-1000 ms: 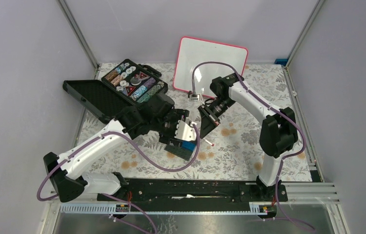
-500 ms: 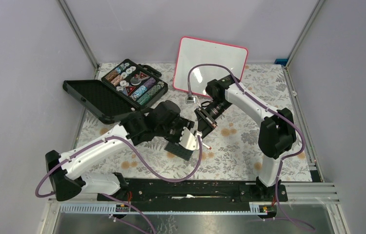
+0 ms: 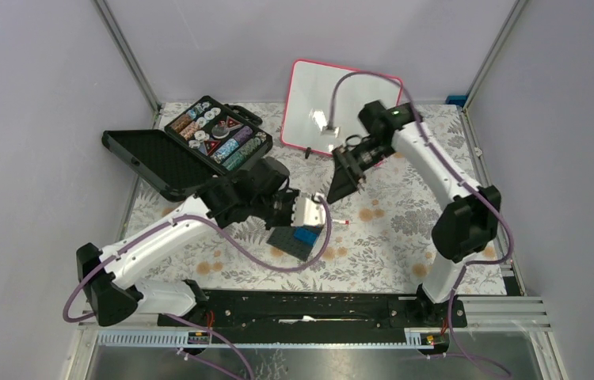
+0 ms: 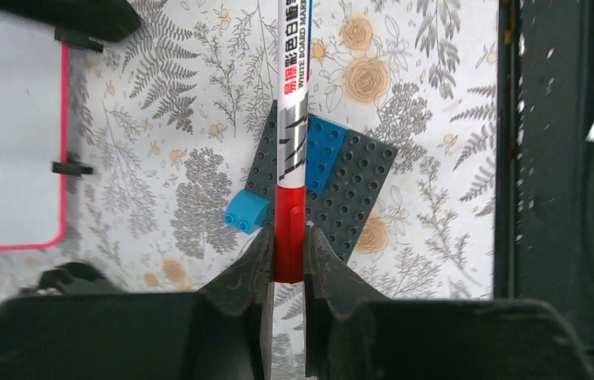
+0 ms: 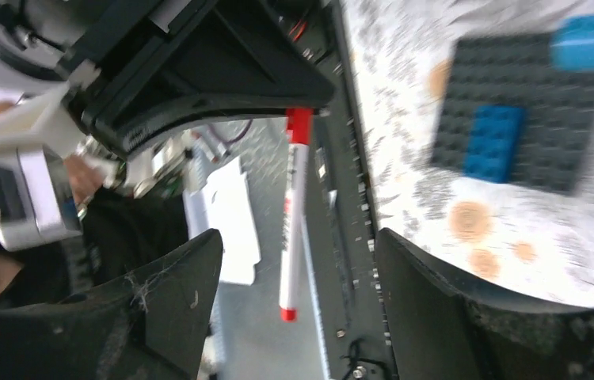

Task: Write a sentence on the whiteboard
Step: Pass from the right arm to the left, then open the pen cap of the whiteboard marker.

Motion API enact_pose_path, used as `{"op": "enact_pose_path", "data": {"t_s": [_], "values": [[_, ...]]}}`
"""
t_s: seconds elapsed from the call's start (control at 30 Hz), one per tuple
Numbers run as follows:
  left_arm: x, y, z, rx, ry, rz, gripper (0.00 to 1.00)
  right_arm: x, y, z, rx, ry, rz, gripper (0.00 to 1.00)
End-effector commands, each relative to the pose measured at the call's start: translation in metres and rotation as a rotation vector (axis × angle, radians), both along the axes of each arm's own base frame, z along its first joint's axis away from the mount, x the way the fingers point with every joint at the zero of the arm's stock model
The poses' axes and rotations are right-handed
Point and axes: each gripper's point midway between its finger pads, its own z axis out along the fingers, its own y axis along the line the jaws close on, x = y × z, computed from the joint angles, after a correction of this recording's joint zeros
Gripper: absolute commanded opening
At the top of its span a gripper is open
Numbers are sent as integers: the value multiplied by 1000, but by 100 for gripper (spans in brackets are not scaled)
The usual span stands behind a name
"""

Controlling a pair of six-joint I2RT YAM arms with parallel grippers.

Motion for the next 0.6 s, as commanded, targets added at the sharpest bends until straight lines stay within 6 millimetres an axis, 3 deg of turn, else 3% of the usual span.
{"op": "enact_pose_path", "data": {"t_s": [0.0,0.17,0.33,0.57], "values": [[-5,-14,32,-164,266,122,0,42,-32,45,76,-183,-158,79],[-9,-18,46,-207,512,158,0,50,-42,57,69,-398,-183,80],[-10,-17,62,-278,726,158,0,40,-40,73,148,-496,-213,80],[-15,-19,65,-296,768,125,0,1,-11,49,126,-431,-114,74]]}}
